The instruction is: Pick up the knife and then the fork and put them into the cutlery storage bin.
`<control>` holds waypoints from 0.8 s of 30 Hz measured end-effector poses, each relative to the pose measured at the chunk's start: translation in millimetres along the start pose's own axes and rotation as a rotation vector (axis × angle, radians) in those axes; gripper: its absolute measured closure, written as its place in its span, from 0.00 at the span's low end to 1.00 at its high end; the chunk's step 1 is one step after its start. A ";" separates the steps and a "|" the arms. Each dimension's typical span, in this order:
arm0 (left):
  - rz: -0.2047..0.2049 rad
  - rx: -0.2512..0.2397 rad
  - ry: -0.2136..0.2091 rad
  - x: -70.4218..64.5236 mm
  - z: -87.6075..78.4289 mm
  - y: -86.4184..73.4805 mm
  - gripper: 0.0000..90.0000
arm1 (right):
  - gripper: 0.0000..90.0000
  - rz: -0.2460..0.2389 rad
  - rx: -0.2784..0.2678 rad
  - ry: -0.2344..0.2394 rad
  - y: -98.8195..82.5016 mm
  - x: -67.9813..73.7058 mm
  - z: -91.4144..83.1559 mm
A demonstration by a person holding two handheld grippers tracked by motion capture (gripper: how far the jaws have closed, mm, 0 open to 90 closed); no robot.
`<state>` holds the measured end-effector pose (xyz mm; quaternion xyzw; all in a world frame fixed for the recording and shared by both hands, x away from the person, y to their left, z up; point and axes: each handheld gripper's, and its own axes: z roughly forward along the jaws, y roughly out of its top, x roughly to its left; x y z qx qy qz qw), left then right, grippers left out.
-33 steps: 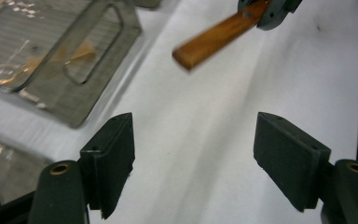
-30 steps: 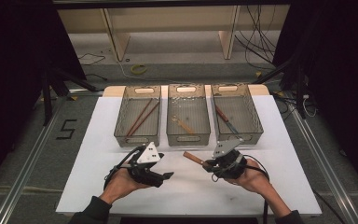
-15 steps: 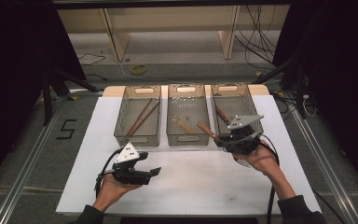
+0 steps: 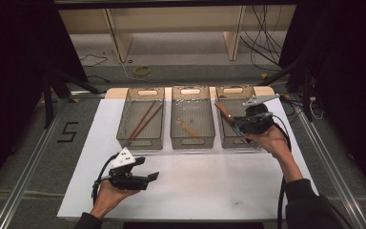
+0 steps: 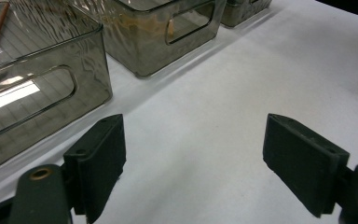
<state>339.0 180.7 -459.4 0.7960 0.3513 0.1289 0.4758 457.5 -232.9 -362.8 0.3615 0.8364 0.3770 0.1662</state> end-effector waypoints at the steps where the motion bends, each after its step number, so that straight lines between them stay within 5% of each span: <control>1: -0.002 -0.003 0.002 0.1 -0.6 -0.2 0.23 | 0.86 0.007 0.002 -0.011 2.3 -4.0 1.2; 12: -0.012 -0.032 0.014 2.1 -6.0 -3.7 0.22 | 0.86 0.098 0.016 -0.130 15.2 -43.5 21.2; 24: -0.001 -0.036 0.006 0.5 -5.0 -5.1 0.21 | 0.86 0.192 0.029 -0.193 16.0 -71.4 44.8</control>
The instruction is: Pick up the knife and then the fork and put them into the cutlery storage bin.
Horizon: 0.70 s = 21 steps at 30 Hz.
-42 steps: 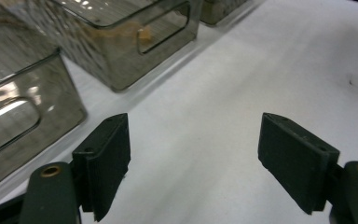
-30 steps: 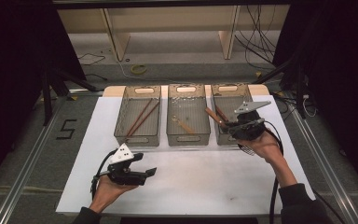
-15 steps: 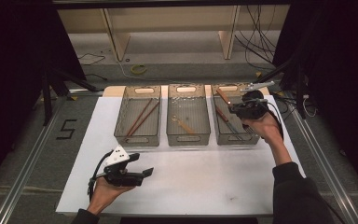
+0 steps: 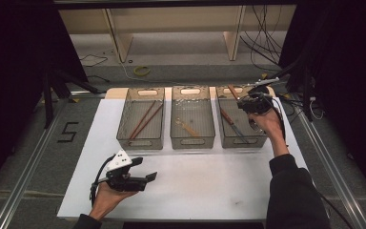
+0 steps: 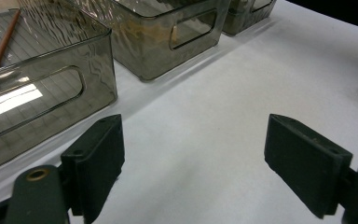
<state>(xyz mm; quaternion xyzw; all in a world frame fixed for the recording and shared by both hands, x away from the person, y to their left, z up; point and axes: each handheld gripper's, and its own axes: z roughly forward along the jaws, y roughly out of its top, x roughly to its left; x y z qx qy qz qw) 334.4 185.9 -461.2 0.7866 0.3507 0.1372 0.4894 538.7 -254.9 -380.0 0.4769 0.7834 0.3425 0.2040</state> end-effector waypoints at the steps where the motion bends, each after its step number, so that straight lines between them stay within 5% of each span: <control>1: 0.002 0.000 0.001 -0.2 0.0 0.0 0.21 | 0.86 0.005 0.001 -0.005 0.0 -0.7 2.1; 17: 0.003 0.005 -0.002 0.3 0.4 -0.4 0.21 | 0.85 0.044 0.040 -0.049 -2.2 -2.6 25.2; 21: 0.002 0.007 -0.002 0.4 0.4 -0.4 0.21 | 0.67 0.076 0.048 -0.046 -2.2 -4.6 27.8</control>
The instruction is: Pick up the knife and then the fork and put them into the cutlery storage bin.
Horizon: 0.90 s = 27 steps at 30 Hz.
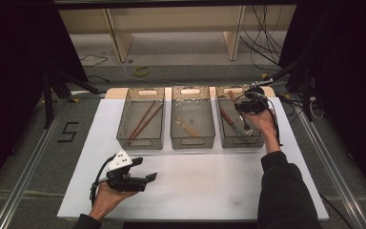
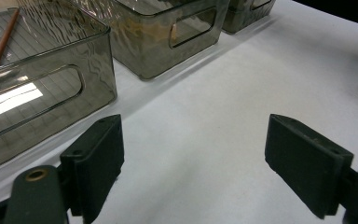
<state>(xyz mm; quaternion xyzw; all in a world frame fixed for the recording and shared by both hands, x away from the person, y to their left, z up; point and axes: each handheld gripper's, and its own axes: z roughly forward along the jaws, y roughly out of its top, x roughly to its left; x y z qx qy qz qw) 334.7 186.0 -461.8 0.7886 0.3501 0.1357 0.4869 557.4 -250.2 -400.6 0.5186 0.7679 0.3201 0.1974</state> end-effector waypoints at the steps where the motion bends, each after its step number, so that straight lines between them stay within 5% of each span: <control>1: 0.000 0.001 0.000 0.1 0.0 0.0 0.21 | 0.60 0.004 0.002 -0.002 0.4 -0.5 -0.1; 12: -0.008 0.000 0.001 1.1 -0.4 0.3 0.21 | 0.40 0.033 -0.045 0.072 -2.8 3.7 -17.6; 27: -0.021 0.001 0.001 2.6 1.7 0.8 0.21 | 0.32 -0.021 -0.162 0.242 -38.3 52.7 -62.7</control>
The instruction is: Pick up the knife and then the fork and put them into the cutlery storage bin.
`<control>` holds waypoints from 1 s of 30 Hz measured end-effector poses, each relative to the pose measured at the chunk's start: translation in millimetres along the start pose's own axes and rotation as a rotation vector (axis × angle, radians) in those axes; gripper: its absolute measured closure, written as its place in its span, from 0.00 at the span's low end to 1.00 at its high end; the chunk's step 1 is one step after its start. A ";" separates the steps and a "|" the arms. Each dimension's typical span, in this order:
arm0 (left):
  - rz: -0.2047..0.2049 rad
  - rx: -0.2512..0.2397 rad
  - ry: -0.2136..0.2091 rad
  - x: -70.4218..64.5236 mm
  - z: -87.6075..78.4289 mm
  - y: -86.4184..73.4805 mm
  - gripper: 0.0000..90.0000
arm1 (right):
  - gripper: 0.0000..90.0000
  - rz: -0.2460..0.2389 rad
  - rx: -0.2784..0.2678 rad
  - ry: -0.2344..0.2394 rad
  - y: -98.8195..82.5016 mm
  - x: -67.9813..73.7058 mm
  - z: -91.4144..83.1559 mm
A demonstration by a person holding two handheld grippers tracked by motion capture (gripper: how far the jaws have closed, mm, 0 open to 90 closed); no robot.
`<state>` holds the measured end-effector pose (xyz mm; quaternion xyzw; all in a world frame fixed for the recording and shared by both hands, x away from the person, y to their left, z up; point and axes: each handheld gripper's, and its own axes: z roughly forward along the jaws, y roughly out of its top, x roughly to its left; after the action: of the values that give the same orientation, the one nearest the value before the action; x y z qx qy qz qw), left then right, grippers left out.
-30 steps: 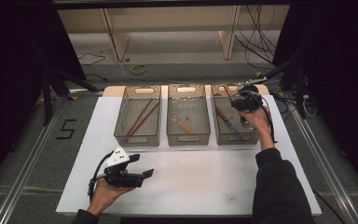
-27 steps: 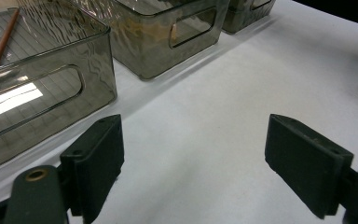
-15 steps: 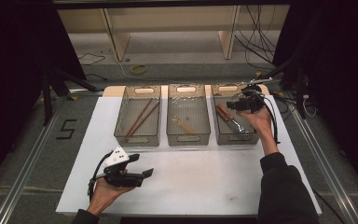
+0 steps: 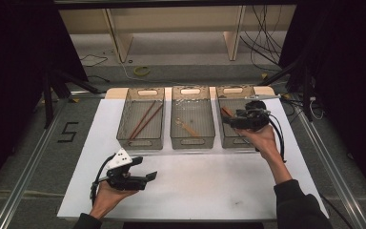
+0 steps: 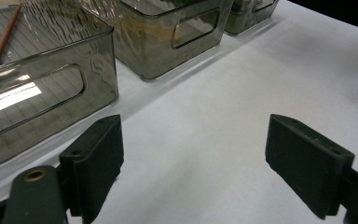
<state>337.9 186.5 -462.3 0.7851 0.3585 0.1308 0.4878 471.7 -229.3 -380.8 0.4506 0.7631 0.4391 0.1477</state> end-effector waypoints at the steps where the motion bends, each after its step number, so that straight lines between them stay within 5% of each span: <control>1: -0.001 0.002 -0.001 0.4 0.1 -0.1 0.21 | 0.31 -0.010 -0.010 0.006 -3.4 5.1 -3.5; 18: -0.022 -0.007 -0.019 1.9 -1.5 -1.7 0.21 | 0.28 -0.054 -0.067 0.156 -61.7 55.7 -32.0; 30: -0.025 0.000 -0.034 2.3 -1.6 -1.9 0.21 | 0.25 -0.057 -0.130 0.206 -101.6 68.6 -50.3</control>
<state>337.8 189.7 -463.4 0.7828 0.3600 0.1114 0.4952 346.1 -221.4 -422.0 0.3709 0.7566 0.5272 0.1099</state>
